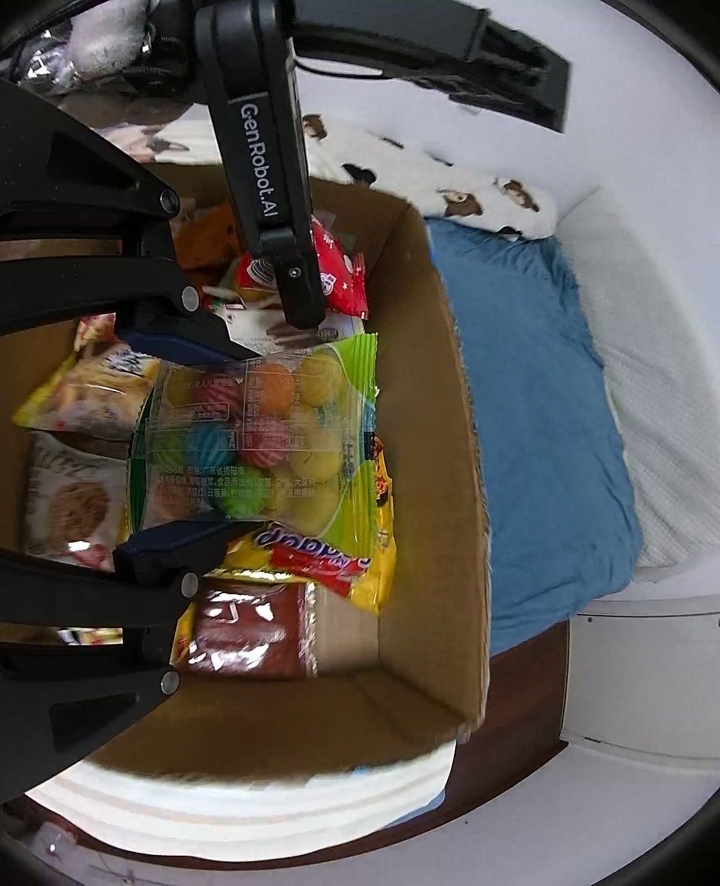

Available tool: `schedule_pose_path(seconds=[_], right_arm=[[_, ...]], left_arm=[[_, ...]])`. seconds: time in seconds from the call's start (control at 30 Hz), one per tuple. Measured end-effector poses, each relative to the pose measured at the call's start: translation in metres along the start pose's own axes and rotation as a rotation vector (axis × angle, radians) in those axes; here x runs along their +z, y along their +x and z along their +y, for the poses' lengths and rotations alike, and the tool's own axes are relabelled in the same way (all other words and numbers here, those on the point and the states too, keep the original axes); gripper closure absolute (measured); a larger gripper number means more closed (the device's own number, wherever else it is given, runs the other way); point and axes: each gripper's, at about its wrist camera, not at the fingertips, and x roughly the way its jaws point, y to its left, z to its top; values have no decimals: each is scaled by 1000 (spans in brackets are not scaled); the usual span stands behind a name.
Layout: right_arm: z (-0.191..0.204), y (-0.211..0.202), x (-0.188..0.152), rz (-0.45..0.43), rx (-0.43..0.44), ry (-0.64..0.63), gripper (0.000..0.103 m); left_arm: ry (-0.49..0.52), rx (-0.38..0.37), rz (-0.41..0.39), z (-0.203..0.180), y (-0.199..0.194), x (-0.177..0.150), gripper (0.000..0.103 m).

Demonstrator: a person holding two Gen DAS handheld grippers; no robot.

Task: Organize snacks
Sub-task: 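Carry the red packet and gumball bag over the cardboard box, then open both tools to drop the packets into the box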

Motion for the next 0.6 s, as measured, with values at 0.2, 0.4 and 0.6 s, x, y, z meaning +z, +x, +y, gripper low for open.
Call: schedule_pose_path(seconds=[0.2, 0.4, 0.6], right_arm=[[-3, 26, 8, 37, -21, -7, 52], [-7, 38, 13, 72, -55, 14, 9], [-7, 37, 18, 87, -104, 7, 4]], left_arm=[[0, 6, 31, 4, 18, 7, 67], [-26, 40, 55, 9, 26, 7, 63], [-2, 113, 1, 9, 14, 2, 10]])
